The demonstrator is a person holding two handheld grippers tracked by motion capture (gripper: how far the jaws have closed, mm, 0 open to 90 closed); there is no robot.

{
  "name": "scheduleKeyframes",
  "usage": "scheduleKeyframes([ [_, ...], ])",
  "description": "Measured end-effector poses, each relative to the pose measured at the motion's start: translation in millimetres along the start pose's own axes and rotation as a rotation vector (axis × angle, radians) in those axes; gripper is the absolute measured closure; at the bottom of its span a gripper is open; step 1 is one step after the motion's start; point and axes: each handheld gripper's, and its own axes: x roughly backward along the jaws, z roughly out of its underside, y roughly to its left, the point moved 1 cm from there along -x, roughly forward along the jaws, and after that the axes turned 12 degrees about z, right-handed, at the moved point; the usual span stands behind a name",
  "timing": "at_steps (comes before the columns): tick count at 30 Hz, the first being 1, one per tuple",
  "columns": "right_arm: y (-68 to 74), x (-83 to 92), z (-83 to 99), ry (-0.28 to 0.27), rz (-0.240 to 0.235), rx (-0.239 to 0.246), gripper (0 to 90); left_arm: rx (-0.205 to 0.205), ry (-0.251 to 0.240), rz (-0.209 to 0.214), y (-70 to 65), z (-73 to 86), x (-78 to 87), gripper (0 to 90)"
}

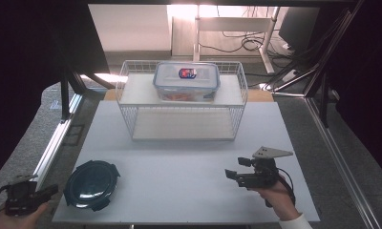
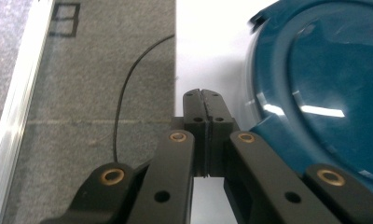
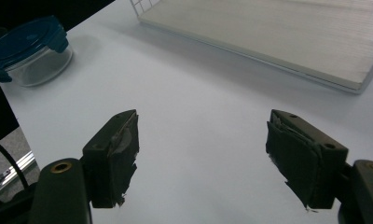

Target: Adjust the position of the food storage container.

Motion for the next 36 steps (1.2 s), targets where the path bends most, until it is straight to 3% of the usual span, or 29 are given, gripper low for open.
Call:
scheduleKeyframes([
  [7,3.6,0.1,-1.2,-0.001,-0.012,0.007,25.1,0.004,0.015,0.065,-3.3,0.5,-9.4,90.0],
  [10,2.2,0.3,-0.8,0.002,-0.007,0.003,25.0,0.01,0.0,0.079,-2.5,-2.0,-12.4,90.0],
  [11,1.7,0.0,-0.5,0.003,-0.006,0.001,25.2,0.032,-0.005,0.12,-1.6,-2.0,-17.1,90.0],
  [17,-0.9,0.3,0.6,0.009,0.001,-0.004,25.7,0.025,0.005,0.099,-3.9,-4.1,-21.8,90.0],
  [22,-1.5,0.5,0.5,0.009,0.003,-0.006,25.7,0.017,0.006,0.106,-8.4,-6.0,-24.8,90.0],
  [30,-1.9,0.3,0.2,0.009,0.004,-0.005,25.8,-0.02,0.004,0.108,-27.3,-14.9,-39.2,90.0],
  [36,-3.0,1.1,-0.1,0.01,0.002,-0.018,25.7,-0.055,0.026,0.152,-45.9,-25.4,-54.2,90.0],
])
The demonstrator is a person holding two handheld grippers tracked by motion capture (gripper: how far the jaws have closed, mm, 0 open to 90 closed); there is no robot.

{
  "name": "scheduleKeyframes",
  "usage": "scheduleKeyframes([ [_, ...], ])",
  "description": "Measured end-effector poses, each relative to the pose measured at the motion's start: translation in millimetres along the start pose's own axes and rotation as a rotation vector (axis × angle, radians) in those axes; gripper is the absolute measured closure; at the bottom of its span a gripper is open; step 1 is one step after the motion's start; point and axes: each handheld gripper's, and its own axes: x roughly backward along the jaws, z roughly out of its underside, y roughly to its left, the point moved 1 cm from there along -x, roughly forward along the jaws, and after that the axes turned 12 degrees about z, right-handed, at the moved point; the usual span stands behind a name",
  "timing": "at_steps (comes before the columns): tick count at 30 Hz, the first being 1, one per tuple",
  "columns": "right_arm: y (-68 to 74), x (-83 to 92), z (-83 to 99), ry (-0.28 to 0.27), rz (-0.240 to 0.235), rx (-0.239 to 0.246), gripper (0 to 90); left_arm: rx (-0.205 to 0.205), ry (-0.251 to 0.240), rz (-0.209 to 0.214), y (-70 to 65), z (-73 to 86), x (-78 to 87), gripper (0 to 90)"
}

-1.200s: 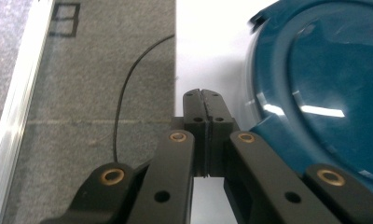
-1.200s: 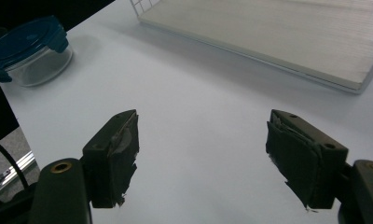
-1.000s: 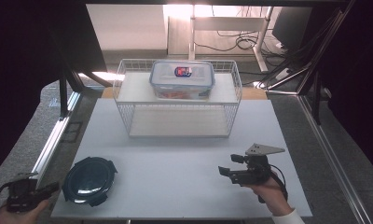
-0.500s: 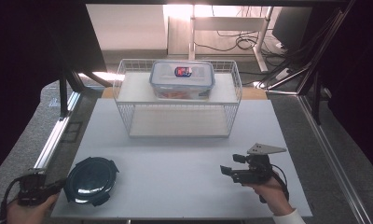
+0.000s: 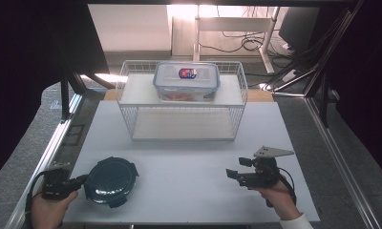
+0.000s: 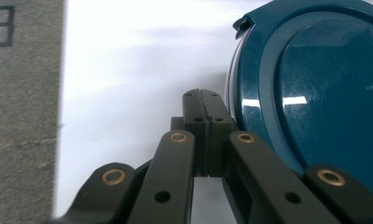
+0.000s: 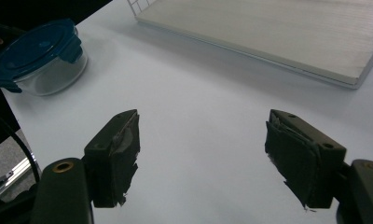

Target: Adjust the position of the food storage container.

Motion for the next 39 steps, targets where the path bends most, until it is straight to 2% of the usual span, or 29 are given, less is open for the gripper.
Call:
scheduleKeyframes([
  [6,-0.5,-0.3,0.0,0.009,-0.004,-0.017,25.8,-0.024,0.02,0.024,-14.3,-8.1,-13.2,90.0],
  [8,-0.2,-1.0,0.3,0.011,-0.006,-0.013,25.8,-0.032,0.027,0.049,-21.7,-13.1,-21.4,90.0],
  [10,-0.1,-1.2,0.4,0.013,-0.006,-0.012,25.8,-0.036,0.031,0.056,-24.4,-14.9,-24.2,90.0],
  [12,-0.4,-1.2,0.5,0.014,-0.006,-0.014,25.8,-0.052,0.042,0.07,-33.7,-19.8,-32.4,90.0],
  [13,-0.4,-1.2,0.5,0.014,-0.006,-0.014,25.8,-0.052,0.042,0.07,-33.7,-19.8,-32.4,90.0],
  [15,-1.3,-1.9,0.8,0.019,-0.009,-0.028,25.8,-0.065,0.049,0.074,-44.4,-23.0,-39.7,90.0],
  [16,-1.3,-1.9,0.8,0.019,-0.009,-0.028,25.8,-0.065,0.049,0.074,-44.4,-23.0,-39.7,90.0],
  [20,-1.7,-4.3,2.3,0.029,-0.011,-0.033,25.8,-0.098,0.07,0.109,-61.8,-24.3,-49.3,90.0],
  [24,-2.3,-2.7,1.8,0.025,-0.009,-0.034,25.8,-0.115,0.085,0.117,-71.9,-23.1,-52.4,90.0],
  [29,-2.5,-4.3,2.2,0.03,-0.009,-0.044,26.2,-0.125,0.096,0.131,-82.0,-22.8,-56.4,90.0],
  [32,-0.8,-6.8,2.6,0.041,-0.015,-0.048,26.3,-0.141,0.11,0.154,-92.5,-27.3,-65.0,90.0],
  [39,-0.5,-5.2,1.7,0.033,-0.02,-0.049,26.3,-0.153,0.117,0.173,-105.7,-33.7,-76.7,90.0],
])
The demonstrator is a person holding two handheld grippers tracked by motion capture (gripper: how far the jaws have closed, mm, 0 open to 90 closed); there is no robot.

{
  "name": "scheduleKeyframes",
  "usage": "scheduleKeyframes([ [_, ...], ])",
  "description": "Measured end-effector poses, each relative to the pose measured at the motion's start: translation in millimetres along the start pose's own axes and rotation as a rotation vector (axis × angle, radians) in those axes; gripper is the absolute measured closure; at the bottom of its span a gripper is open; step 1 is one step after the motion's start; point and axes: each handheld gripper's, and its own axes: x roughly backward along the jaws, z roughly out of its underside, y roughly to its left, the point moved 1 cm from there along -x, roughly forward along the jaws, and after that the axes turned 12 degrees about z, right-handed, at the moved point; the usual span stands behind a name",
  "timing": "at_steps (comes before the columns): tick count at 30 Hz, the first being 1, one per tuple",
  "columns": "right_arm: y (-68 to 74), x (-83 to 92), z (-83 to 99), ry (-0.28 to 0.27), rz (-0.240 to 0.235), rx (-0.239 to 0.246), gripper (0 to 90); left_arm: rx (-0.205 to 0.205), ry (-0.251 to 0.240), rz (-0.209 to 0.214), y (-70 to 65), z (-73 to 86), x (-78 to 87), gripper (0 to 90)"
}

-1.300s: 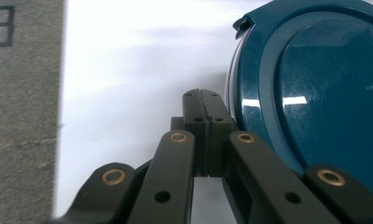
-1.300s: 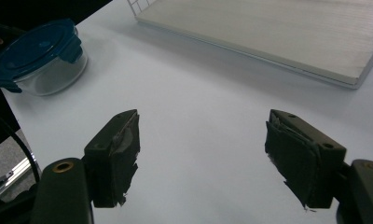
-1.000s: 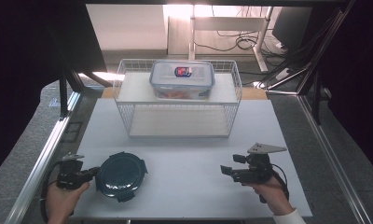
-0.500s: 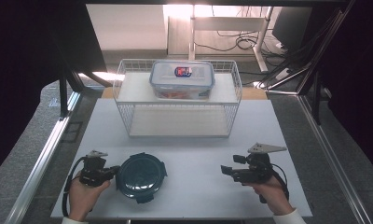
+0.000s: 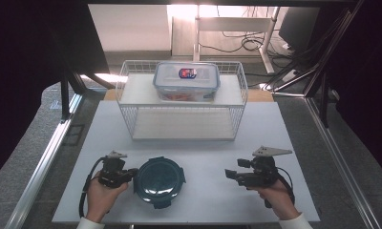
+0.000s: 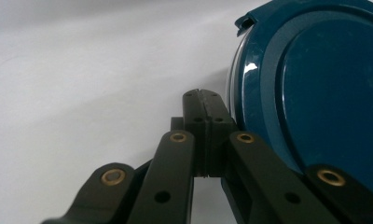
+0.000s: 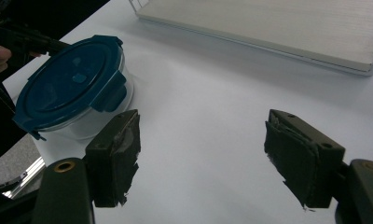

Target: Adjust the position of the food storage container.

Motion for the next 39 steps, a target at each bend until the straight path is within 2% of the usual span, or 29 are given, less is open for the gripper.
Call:
scheduleKeyframes([
  [9,-1.1,2.6,-0.7,-0.006,0.004,-0.006,26.7,-0.024,0.018,0.022,-14.3,-6.7,-12.1,90.0],
  [11,-0.4,2.2,-0.7,-0.005,0.007,0.0,26.7,-0.049,0.035,0.018,-20.7,-8.8,-15.2,90.0],
  [13,-0.3,2.2,-0.7,-0.003,0.007,0.001,26.7,-0.057,0.041,0.015,-22.8,-9.9,-16.2,90.0],
  [22,4.0,0.9,-2.0,-0.001,0.011,0.013,26.7,-0.098,0.07,0.06,-38.0,-18.5,-30.5,90.0],
  [29,10.3,2.1,-3.2,-0.001,0.009,0.021,26.7,-0.127,0.083,0.062,-42.2,-21.2,-33.9,90.0],
  [32,15.7,3.1,-10.1,-0.017,0.003,0.023,26.8,-0.138,0.083,0.068,-42.5,-20.4,-34.1,90.0],
  [35,25.1,-0.8,-15.9,-0.022,0.005,0.056,26.7,-0.151,0.086,0.078,-41.1,-20.8,-34.1,90.0],
  [39,26.9,-3.7,-13.9,-0.013,0.018,0.062,26.6,-0.163,0.069,0.092,-39.4,-21.8,-34.0,89.9],
])
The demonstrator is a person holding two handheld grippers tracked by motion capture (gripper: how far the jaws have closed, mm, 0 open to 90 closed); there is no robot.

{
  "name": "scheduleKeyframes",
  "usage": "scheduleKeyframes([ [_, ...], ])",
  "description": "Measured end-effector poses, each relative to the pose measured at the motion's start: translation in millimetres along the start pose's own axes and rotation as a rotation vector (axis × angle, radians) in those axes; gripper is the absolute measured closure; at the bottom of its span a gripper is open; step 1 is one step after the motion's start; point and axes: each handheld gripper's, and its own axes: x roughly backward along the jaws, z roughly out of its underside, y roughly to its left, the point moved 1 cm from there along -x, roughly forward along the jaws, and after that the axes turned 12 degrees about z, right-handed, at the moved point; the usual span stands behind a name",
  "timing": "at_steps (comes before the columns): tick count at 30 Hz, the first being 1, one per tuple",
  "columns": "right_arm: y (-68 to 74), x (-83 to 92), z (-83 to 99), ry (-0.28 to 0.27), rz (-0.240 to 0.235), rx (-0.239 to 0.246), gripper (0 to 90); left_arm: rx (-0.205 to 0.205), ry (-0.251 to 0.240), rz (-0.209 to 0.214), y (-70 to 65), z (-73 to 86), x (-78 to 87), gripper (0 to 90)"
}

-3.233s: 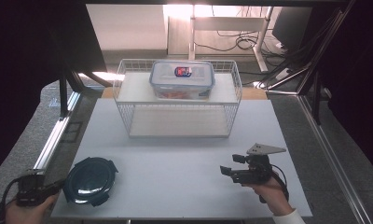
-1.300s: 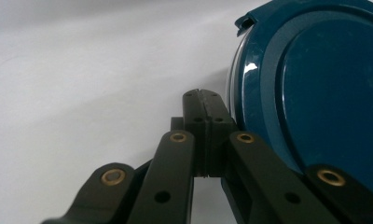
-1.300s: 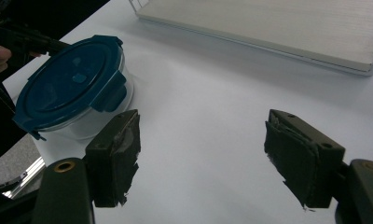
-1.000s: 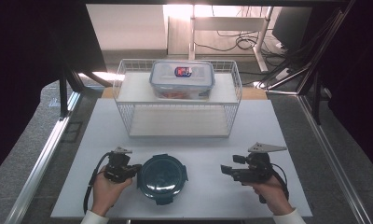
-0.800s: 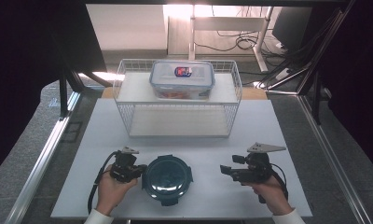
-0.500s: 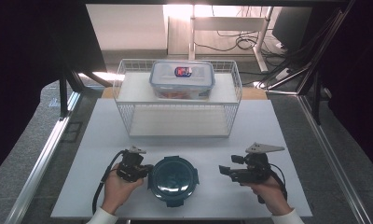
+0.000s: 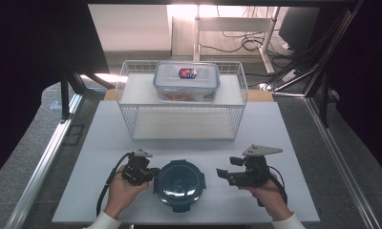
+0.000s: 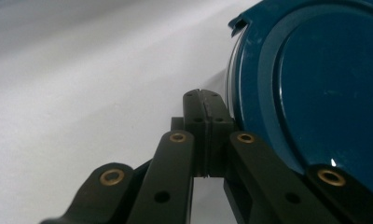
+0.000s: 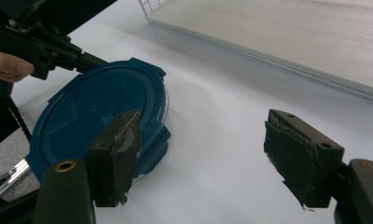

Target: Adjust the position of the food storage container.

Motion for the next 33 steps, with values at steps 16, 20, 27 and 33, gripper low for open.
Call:
scheduleKeyframes([
  [16,-3.9,-5.2,5.3,0.024,-0.005,-0.014,26.2,0.027,-0.082,-0.031,1.6,10.3,49.1,51.3],
  [20,-5.1,-6.4,5.3,0.023,-0.005,-0.02,26.2,0.036,-0.098,-0.053,-2.3,14.7,56.5,29.5],
  [27,-3.6,-7.8,6.3,0.027,-0.006,-0.011,26.2,0.07,-0.132,-0.025,0.2,20.9,67.8,18.3],
  [33,-4.0,-10.9,8.8,0.039,-0.018,-0.024,26.1,0.078,-0.148,-0.002,-4.5,19.8,68.2,11.6],
])
